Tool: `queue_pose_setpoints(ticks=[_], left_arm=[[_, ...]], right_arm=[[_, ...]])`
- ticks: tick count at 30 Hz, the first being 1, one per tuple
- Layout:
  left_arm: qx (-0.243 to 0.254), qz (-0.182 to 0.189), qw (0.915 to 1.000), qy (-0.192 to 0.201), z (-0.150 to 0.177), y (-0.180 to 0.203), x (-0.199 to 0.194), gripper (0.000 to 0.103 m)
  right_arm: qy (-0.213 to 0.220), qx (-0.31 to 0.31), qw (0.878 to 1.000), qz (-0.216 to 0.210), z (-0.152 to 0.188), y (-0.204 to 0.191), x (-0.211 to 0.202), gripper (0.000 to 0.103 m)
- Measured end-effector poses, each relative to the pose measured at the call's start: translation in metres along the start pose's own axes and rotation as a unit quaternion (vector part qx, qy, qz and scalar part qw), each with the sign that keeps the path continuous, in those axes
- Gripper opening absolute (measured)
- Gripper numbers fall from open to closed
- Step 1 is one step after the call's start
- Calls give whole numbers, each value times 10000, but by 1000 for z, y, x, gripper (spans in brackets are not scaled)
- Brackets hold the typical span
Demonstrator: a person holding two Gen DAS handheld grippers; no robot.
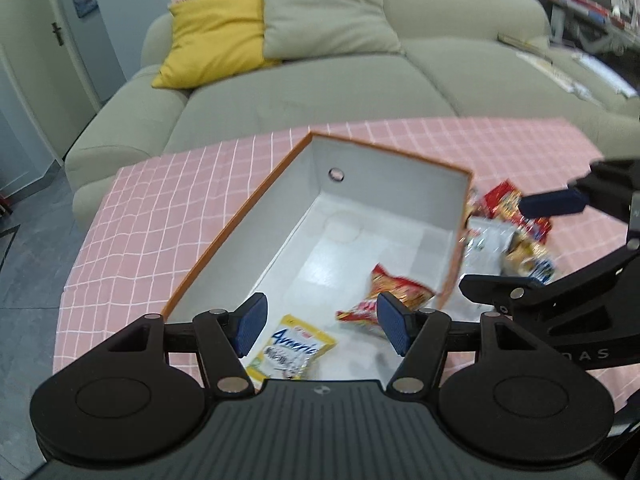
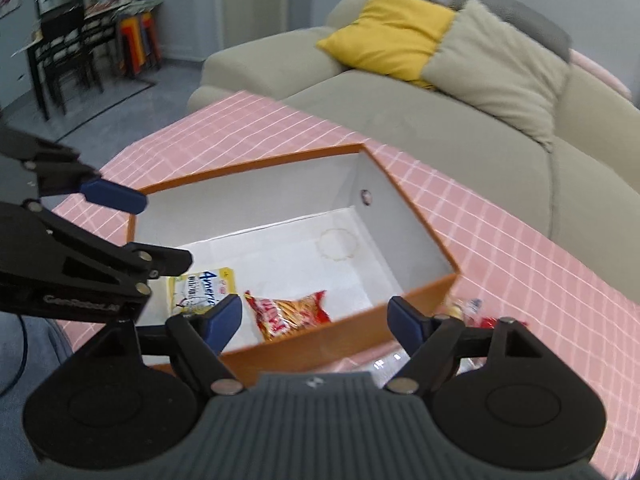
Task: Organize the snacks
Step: 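Withdraw both grippers from the box back toward the snack pile, then grasp the red chocolate bar with the right gripper while the left grasps the clear candy pack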
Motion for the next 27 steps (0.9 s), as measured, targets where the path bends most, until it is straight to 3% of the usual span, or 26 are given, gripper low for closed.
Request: queue_pose_setpoints(ticks=[3,10,14,18,27], left_arm=[[-188,116,9996,180,4,10,-15,74],[-466,822,9949,354,21,54,-37,74],[-471,1180,9918,100,34,91,-28,74],[-347,1301,9908,-151,46,124,-9,74],[-175,1406,9875,-690,63,167,24,74]], right_arm=[[215,242,9990,303,18,10,-20,81],[555,983,9911,702,80,44,-51,81],[433,1521,9837,859,120,70,-54,81],[278,1729,9788,1063,154,91,-55,81],[36,2123,9733,867,202,120,-43,75]])
Point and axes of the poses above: each gripper's, at about its wrist camera, not at the fingertips, and x roughly the way its jaws point, y to its right, z to its underside, the point moved 6 cm from there along x, roughly the way its jaws point, and after that the axes turned 14 degrees about -z, right-handed, at the moved point
